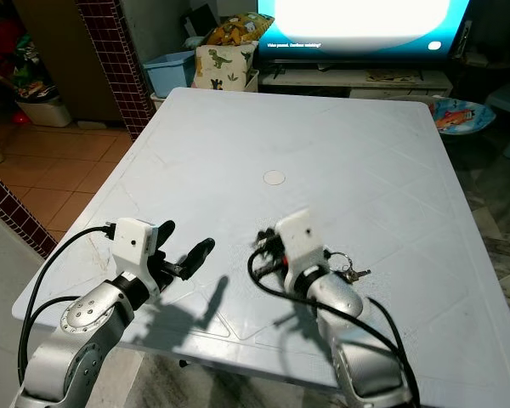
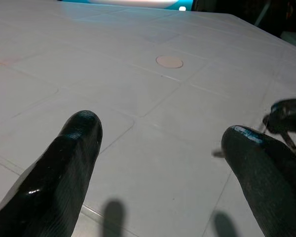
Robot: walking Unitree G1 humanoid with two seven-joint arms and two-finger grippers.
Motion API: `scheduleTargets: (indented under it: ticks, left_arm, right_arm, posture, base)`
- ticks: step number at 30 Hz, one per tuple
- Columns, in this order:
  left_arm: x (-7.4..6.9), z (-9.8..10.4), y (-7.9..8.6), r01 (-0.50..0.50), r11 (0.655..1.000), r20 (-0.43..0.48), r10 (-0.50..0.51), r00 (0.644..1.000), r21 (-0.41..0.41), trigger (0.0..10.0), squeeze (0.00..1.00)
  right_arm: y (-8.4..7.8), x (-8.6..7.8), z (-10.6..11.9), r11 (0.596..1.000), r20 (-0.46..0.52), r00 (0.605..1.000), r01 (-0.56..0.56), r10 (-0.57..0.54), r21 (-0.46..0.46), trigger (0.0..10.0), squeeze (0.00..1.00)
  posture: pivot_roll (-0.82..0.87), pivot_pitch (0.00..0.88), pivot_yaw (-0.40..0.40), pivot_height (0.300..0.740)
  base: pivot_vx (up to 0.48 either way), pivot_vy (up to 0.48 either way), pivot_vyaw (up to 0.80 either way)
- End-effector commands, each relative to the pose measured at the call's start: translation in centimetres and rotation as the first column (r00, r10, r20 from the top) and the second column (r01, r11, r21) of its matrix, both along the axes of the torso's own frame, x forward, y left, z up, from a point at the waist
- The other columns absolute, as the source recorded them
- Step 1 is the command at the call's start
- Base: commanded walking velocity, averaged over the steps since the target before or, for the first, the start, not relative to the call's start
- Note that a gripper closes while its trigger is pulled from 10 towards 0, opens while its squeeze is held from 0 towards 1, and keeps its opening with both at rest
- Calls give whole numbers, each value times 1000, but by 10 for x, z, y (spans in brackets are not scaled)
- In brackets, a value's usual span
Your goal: Hang keys on a hook
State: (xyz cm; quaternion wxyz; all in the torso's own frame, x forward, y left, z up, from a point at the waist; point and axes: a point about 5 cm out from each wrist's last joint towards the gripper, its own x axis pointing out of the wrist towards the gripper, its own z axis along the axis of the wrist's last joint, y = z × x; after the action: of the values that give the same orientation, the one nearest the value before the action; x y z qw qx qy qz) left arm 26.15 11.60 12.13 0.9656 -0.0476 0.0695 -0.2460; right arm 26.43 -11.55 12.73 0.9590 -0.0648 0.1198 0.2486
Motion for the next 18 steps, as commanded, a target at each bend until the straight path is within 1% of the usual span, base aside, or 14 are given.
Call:
scheduleTargets:
  ticks: [1,7,9,11,12,14,16,17,18]
  left_arm:
    - [1,-1,0,-2,1000,-5,2,1000,12,10000,0]
    - [1,-1,0,1,1000,-6,-1,1000,13,10000,0]
    - [1,-1,0,4,1000,-7,-4,1000,13,10000,0]
    - [1,-1,0,5,1000,-7,-5,1000,13,10000,0]
    - [2,-1,0,6,1000,-7,-6,1000,14,10000,0]
    - [2,-1,0,6,1000,-8,-6,1000,14,10000,0]
    - [2,-1,0,7,1000,-7,-7,1000,14,10000,0]
    - [2,-1,0,7,1000,-7,-7,1000,14,10000,0]
    - [2,-1,-1,9,1000,-7,-9,1000,15,10000,0]
  right_arm:
    - [1,-3,3,999,-3,999,-34,34,-4,10000,1000]
    - [-4,-9,-1,998,-32,998,-55,54,-32,10000,1000]
    - [-7,-11,-4,997,-59,997,-56,52,-58,10000,1000]
    - [-10,-12,-7,992,-71,996,-62,54,-110,10000,1000]
    - [-14,-11,-10,982,-79,996,-50,36,-181,10000,1000]
    - [-21,-9,-12,971,-72,997,-19,2,-239,10000,1000]
    - [-25,-4,-11,967,-53,998,29,-44,-252,10000,1000]
    - [-25,-4,-11,967,-53,998,29,-44,-252,10000,1000]
    - [-26,0,-8,967,-33,997,60,-70,-246,10000,1000]
  posture:
    - [-47,36,59,740]
    - [-48,41,61,740]
    - [-48,41,61,740]
    - [-48,40,64,740]
    - [-50,40,66,740]
    - [-52,40,67,740]
    - [-53,39,69,740]
    - [-53,39,69,740]
    - [-51,39,70,740]
  base:
    - [0,0,0]
    - [0,0,0]
    - [0,0,0]
    - [0,0,0]
    - [0,0,0]
    - [0,0,0]
    - [0,0,0]
    - [0,0,0]
    - [0,0,0]
